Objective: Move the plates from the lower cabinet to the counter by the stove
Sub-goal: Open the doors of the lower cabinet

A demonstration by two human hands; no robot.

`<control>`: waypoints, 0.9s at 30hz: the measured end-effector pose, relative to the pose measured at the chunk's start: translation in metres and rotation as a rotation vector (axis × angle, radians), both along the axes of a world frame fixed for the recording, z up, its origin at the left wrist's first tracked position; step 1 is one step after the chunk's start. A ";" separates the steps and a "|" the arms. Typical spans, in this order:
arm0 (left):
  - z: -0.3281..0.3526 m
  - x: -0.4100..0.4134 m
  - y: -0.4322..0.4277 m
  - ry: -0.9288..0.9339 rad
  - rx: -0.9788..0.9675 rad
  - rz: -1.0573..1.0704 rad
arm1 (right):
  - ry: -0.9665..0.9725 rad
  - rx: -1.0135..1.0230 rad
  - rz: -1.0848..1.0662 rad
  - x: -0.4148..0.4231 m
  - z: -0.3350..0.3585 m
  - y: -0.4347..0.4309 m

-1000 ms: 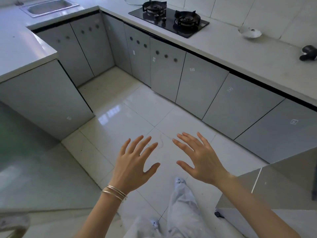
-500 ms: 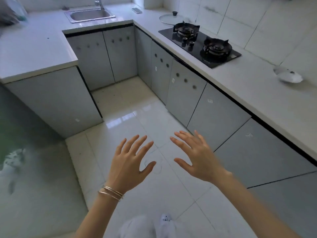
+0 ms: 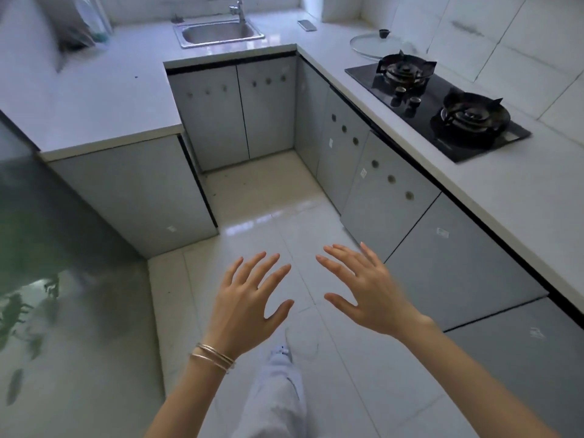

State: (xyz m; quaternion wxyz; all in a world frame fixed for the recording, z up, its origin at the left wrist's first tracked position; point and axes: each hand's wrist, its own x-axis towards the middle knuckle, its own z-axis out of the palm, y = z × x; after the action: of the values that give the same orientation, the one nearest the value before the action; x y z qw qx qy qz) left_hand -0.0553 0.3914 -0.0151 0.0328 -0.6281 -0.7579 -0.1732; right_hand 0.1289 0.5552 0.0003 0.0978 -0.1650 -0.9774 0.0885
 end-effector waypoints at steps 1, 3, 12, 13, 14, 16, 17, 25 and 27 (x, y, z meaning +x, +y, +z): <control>0.003 -0.013 0.013 0.005 0.006 0.001 | 0.003 0.003 0.001 -0.014 0.002 0.013; 0.012 -0.042 0.039 0.016 0.022 0.005 | 0.016 0.008 0.001 -0.042 0.008 0.040; 0.029 -0.147 0.127 0.065 0.010 0.062 | 0.083 0.008 0.052 -0.151 0.020 0.135; 0.026 -0.153 0.133 0.061 0.001 0.079 | 0.076 0.007 0.068 -0.160 0.018 0.144; 0.022 -0.159 0.138 0.056 -0.011 0.095 | 0.070 0.005 0.084 -0.169 0.014 0.153; 0.013 -0.170 0.150 0.046 -0.032 0.128 | 0.064 -0.004 0.115 -0.186 0.007 0.174; 0.008 -0.175 0.156 0.043 -0.040 0.143 | 0.063 -0.009 0.132 -0.195 0.004 0.185; 0.008 -0.224 0.264 0.047 0.021 0.307 | 0.040 0.018 0.296 -0.274 0.005 0.319; 0.017 -0.236 0.297 0.056 0.048 0.346 | 0.043 0.026 0.343 -0.297 0.012 0.355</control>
State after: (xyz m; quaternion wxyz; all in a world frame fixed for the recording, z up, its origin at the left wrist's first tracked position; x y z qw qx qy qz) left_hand -0.2916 0.6883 0.0021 0.0981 -0.4917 -0.8493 -0.1655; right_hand -0.1683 0.9105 0.0126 0.1041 0.0074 -0.9900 0.0948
